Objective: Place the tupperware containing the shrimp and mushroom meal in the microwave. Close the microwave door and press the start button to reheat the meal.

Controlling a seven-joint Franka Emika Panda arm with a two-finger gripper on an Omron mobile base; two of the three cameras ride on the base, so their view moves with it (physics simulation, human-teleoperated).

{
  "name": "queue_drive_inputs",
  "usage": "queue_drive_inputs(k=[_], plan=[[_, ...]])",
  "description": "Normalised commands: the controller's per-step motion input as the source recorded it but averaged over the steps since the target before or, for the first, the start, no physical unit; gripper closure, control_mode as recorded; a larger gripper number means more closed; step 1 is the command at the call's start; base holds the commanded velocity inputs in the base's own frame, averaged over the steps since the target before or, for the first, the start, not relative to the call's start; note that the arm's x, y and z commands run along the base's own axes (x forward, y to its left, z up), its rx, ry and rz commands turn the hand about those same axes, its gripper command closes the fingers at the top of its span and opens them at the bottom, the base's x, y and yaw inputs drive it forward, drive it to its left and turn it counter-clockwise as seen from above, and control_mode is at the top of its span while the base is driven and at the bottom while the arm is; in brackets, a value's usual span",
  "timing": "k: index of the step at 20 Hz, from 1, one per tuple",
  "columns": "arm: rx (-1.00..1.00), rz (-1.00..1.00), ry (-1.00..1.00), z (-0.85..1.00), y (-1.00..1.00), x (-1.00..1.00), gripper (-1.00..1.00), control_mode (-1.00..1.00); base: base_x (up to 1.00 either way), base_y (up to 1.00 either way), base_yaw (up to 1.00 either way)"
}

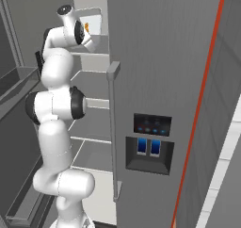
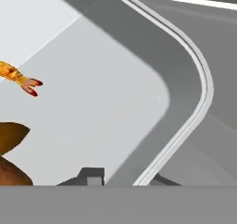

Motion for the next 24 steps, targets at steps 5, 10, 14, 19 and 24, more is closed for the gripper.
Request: queue_drive_inputs(k=[5, 10, 14, 19, 24], plan=[[0.00, -0.14, 0.00, 0.00, -0.16, -0.43, 1.00, -1.00, 0.00, 0.00, 0.00], [0.00, -0.17, 0.00, 0.00, -0.23, -0.61, 1.00, -1.00, 0.00, 0.00, 0.00], [0.00, -0.19, 0.01, 0.00, -0.27, -0.66, 1.00, -1.00, 0.00, 0.00, 0.00], [0.00, -0.17, 0.05, 0.00, -0.31, -0.82, 1.00, -1.00, 0.00, 0.00, 0.00], [0.05, -0.08, 0.01, 0.00, -0.26, -1.00, 1.00, -1.00, 0.00, 0.00, 0.00]])
